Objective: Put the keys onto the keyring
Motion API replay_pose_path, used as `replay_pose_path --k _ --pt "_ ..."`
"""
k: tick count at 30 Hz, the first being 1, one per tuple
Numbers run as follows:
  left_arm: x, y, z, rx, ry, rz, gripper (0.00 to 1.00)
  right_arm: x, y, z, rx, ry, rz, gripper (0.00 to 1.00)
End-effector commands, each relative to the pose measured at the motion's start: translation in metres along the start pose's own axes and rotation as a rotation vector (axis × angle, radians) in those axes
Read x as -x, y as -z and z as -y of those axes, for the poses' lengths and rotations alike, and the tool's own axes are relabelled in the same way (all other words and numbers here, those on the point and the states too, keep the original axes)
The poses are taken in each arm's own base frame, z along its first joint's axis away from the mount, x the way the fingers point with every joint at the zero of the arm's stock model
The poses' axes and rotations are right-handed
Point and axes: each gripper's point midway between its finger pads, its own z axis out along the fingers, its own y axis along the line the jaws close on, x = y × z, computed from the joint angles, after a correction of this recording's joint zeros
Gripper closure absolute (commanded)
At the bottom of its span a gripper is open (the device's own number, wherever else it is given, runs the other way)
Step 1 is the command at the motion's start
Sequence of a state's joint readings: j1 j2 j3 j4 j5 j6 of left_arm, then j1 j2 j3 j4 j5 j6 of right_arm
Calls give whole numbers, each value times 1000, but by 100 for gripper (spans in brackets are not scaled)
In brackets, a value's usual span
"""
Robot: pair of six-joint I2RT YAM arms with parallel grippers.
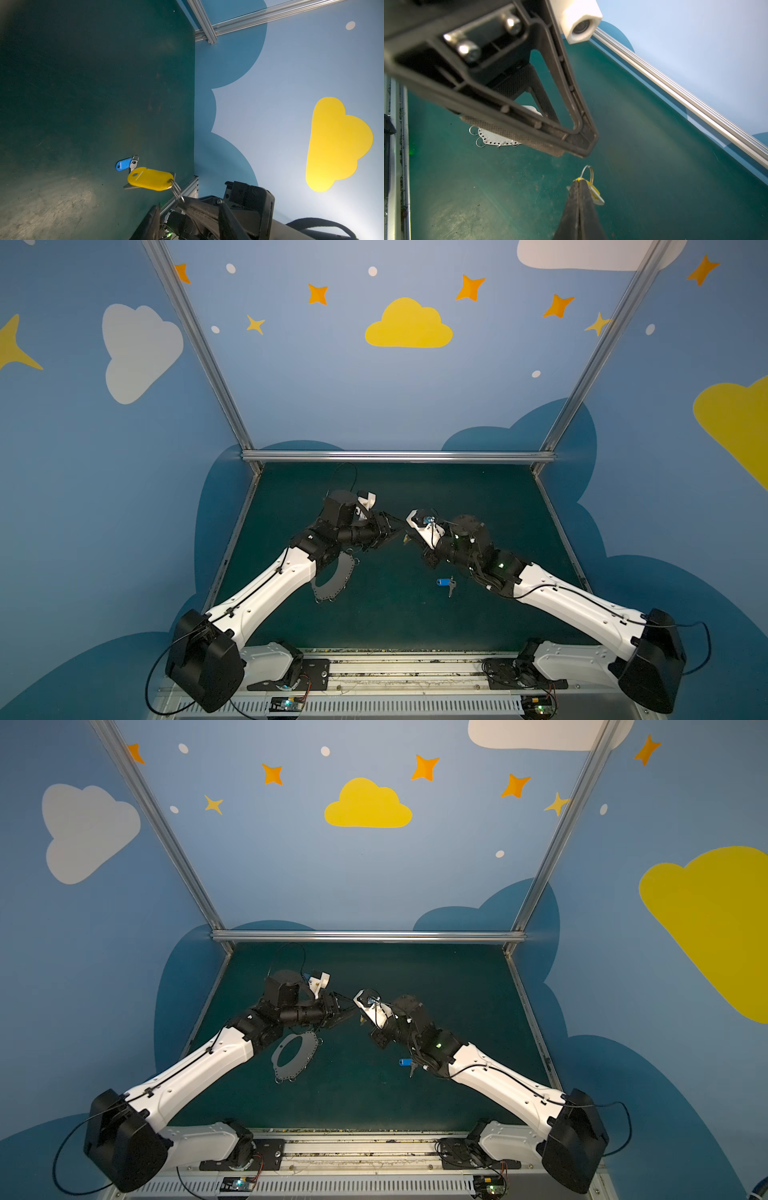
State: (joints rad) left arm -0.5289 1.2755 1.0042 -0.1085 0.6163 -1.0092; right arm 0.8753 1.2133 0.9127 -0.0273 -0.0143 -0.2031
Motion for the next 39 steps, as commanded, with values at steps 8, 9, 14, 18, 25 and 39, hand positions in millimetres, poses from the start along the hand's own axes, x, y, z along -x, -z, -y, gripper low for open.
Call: replay_pose_path --k 8,9,14,18,25,39 --pt "-6 -8 8 -10 -1 -19 57 14 1 -1 -17 36 33 100" --pt "-6 -9 8 -8 -1 -19 57 13 0 -3 -15 41 31 100" --pt "-4 -11 3 10 4 -6 59 14 0 -11 -3 69 34 100" --pt "-3 -12 0 19 8 1 63 13 -1 -16 1 93 25 100" --pt "-2 -11 0 22 4 9 79 13 -2 -21 6 113 25 100" --pt "-2 -9 -1 27 -9 14 96 13 0 -17 -29 112 24 100"
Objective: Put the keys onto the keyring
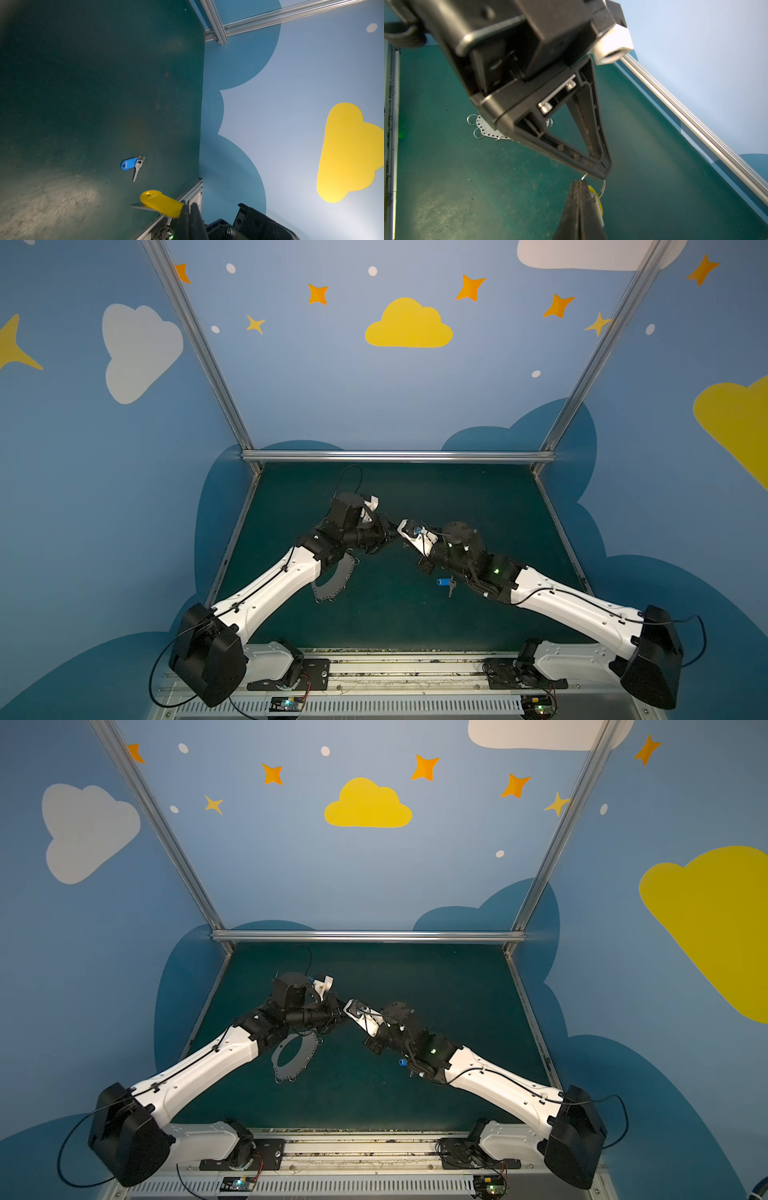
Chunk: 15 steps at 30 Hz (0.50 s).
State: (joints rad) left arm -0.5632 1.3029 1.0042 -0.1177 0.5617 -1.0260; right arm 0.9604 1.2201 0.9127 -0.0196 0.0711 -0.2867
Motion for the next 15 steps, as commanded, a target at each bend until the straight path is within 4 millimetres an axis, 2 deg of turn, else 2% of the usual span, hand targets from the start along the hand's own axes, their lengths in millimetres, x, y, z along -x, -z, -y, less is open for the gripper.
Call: replay_pose_path --k 1,2,6,7,9,12,15 --pt "2 3 9 -18 -32 11 96 10 3 7 -40 -19 25 100" --pt "3 4 9 -17 -33 14 96 10 5 9 -54 -31 26 100" --pt "6 4 6 -7 -43 28 96 7 14 24 -124 -121 33 72" --pt "8 5 5 -6 -44 32 96 5 17 28 -126 -164 34 69" --pt "10 5 2 -2 -47 34 96 0 23 35 -111 -268 41 69" --pt "13 5 -1 3 -45 36 96 -8 29 44 -47 -470 50 76" --pt "15 4 -3 7 -43 39 96 -12 33 44 24 -606 67 79"
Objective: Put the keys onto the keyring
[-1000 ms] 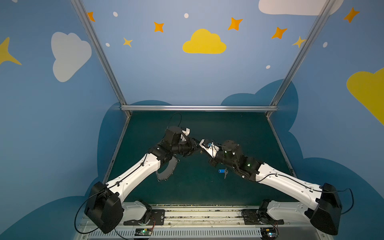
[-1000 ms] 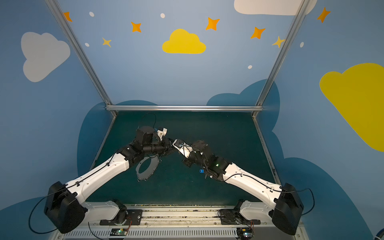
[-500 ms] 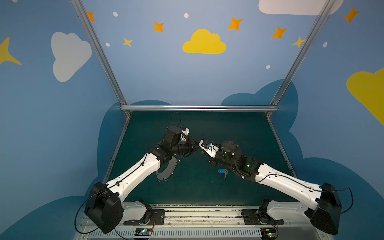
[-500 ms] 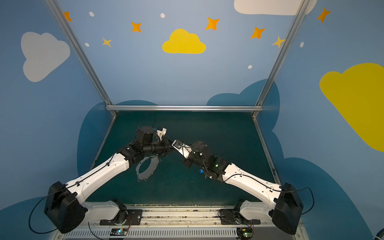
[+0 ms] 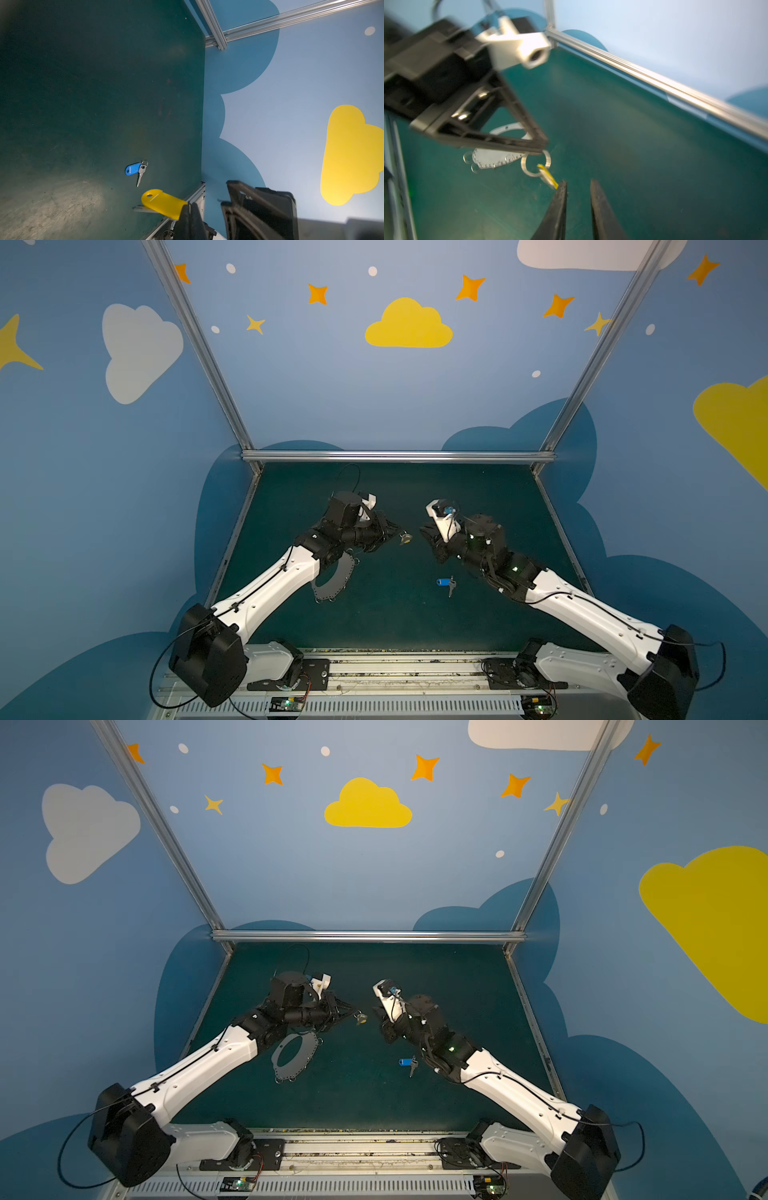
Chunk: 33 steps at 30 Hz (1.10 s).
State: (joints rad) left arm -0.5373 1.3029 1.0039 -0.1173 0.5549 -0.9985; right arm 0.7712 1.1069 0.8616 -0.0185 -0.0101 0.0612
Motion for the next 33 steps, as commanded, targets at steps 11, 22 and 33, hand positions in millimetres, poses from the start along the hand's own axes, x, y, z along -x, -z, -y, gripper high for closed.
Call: replay_pose_path --k 11,22,33 --pt "4 0 4 -19 -42 5 96 -4 10 -33 414 -562 -9 80" --pt "3 -3 7 -42 -51 -9 96 -4 -2 -39 520 -706 -13 78" --pt "-10 -6 20 -68 -128 -161 96 16 8 -15 607 -650 -16 71"
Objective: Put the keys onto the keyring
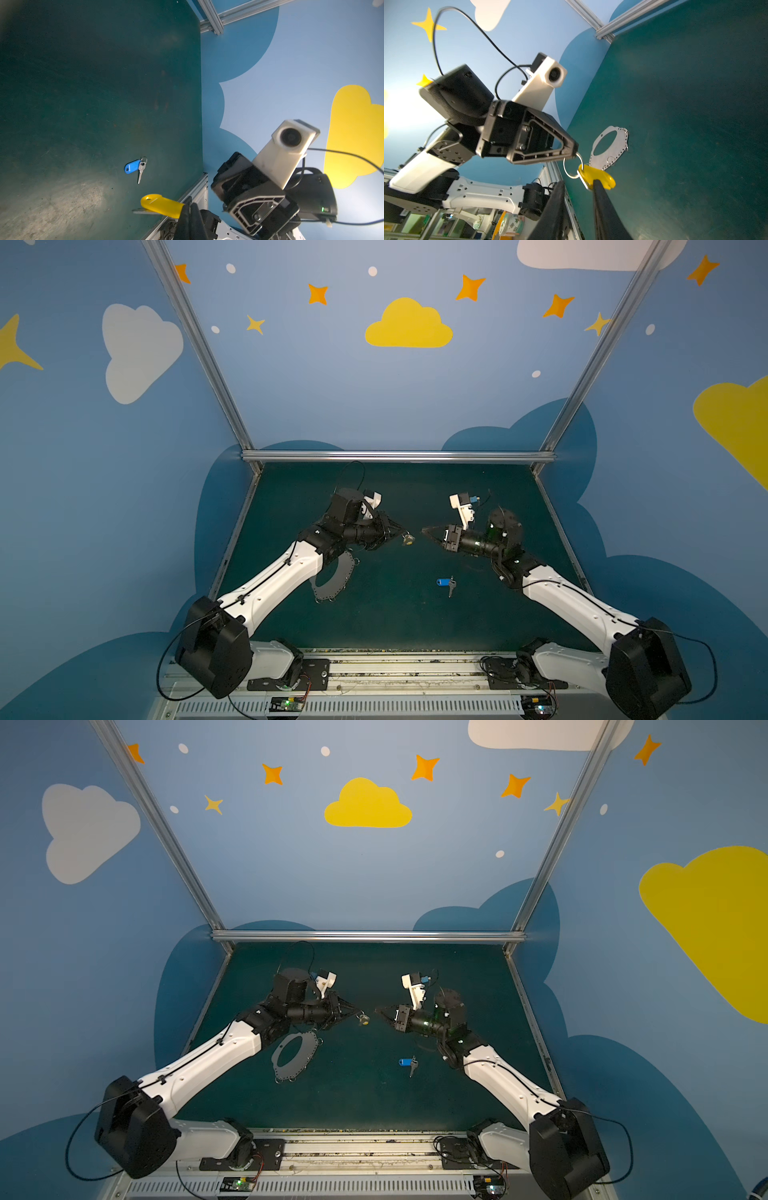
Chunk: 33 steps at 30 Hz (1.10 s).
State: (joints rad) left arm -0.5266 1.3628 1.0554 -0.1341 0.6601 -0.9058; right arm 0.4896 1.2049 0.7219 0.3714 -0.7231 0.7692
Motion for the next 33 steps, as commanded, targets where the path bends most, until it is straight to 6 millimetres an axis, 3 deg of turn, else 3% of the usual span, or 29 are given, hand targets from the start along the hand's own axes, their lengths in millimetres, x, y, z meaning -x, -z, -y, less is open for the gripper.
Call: replay_pose_path --k 1,7,23,33 --pt "-6 1 16 -50 -59 -88 96 7 -2 -27 147 50 -71 71" --pt "-5 2 22 -58 -76 -123 96 1 -6 -32 244 32 -129 73" --pt "-10 2 32 -108 -91 -168 96 -9 -14 -25 277 11 -184 72" --pt "-11 2 33 -108 -98 -174 96 -15 -15 -29 294 14 -213 79"
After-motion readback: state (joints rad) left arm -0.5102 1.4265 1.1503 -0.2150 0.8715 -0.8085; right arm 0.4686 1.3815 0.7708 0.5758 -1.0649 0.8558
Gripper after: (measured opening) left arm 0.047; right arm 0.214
